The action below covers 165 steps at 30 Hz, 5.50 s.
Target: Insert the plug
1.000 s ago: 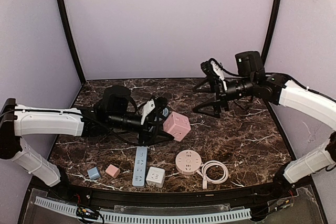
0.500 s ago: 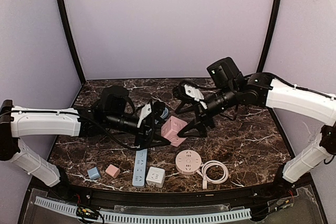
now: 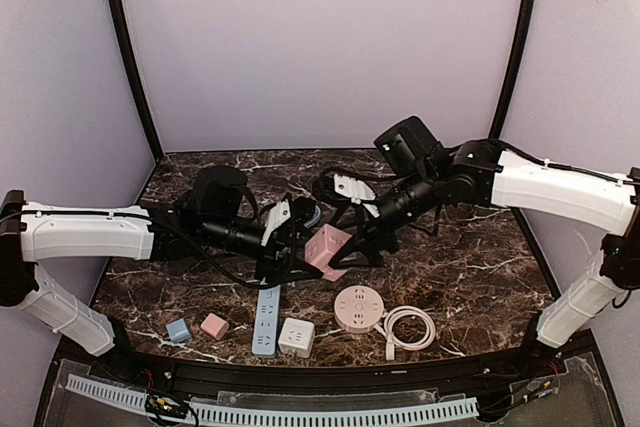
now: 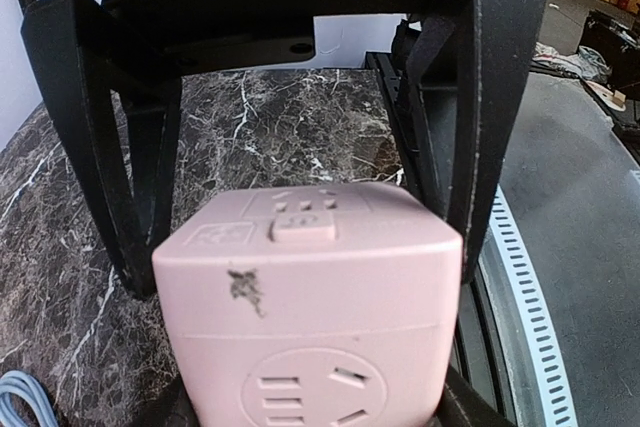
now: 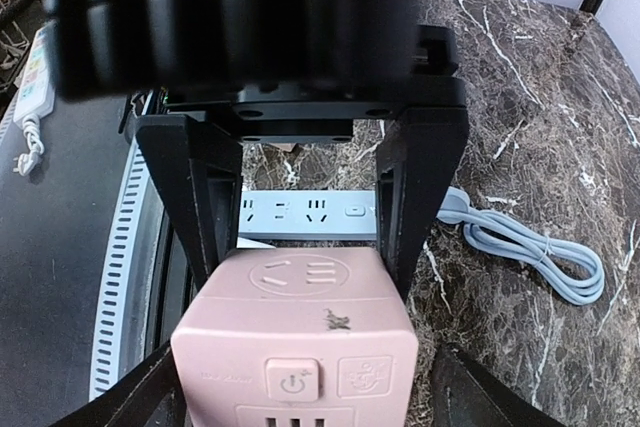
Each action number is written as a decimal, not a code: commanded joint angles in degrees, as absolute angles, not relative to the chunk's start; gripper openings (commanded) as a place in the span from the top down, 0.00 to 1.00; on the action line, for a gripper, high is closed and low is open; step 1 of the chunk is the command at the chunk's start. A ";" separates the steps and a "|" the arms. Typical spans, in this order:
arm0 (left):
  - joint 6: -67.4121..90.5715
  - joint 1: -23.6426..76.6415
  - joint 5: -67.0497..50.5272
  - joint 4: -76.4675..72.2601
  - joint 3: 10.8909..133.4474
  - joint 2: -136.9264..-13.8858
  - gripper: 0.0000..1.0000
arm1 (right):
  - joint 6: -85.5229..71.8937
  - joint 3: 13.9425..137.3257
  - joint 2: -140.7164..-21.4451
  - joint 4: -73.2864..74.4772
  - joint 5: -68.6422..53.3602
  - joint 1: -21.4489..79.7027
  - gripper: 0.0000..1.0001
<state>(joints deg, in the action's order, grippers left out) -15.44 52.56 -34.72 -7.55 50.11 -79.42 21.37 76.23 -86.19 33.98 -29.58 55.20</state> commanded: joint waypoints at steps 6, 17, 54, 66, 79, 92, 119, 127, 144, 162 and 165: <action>-15.76 52.49 -33.84 -8.66 51.32 -78.68 0.91 | 21.31 77.88 -87.80 35.07 -27.67 56.98 0.23; -15.44 52.56 -33.78 -9.91 50.80 -78.76 0.91 | 22.31 77.70 -88.51 35.25 -28.44 57.02 0.33; 20.25 52.12 18.41 20.20 51.29 -67.74 0.08 | 16.41 69.14 -77.20 27.79 -13.99 53.59 1.00; 28.82 52.12 16.54 35.99 62.17 -83.24 0.16 | 15.04 66.18 -74.57 25.11 -8.44 53.27 1.00; 29.92 52.12 6.83 45.63 71.66 -102.39 0.12 | 16.76 66.19 -77.73 23.78 -7.04 53.18 1.00; 29.62 47.27 10.24 42.12 77.55 -113.11 0.28 | 16.79 64.83 -77.65 22.67 -7.20 53.17 1.00; 18.03 46.73 2.04 34.72 94.91 -124.66 0.78 | 16.99 63.56 -76.76 22.22 -4.71 53.00 1.00; 18.73 46.94 -2.81 32.89 100.79 -128.96 0.77 | 16.07 64.29 -76.20 24.01 -4.06 53.00 1.00; 16.61 48.51 -7.41 27.17 102.87 -131.13 0.38 | 14.59 69.76 -81.26 28.23 -6.87 53.52 1.00; 14.01 46.88 -5.14 24.96 98.47 -120.71 0.18 | 12.87 71.55 -79.10 29.69 -10.10 53.68 1.00; 13.59 46.42 -4.90 24.74 96.43 -117.77 0.14 | 12.36 71.46 -79.23 29.43 -10.43 53.70 1.00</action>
<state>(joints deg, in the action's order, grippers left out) 14.85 47.24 -5.30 25.54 98.85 -124.57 13.93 69.65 -80.90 30.55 -9.23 53.25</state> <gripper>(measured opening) 0.849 0.589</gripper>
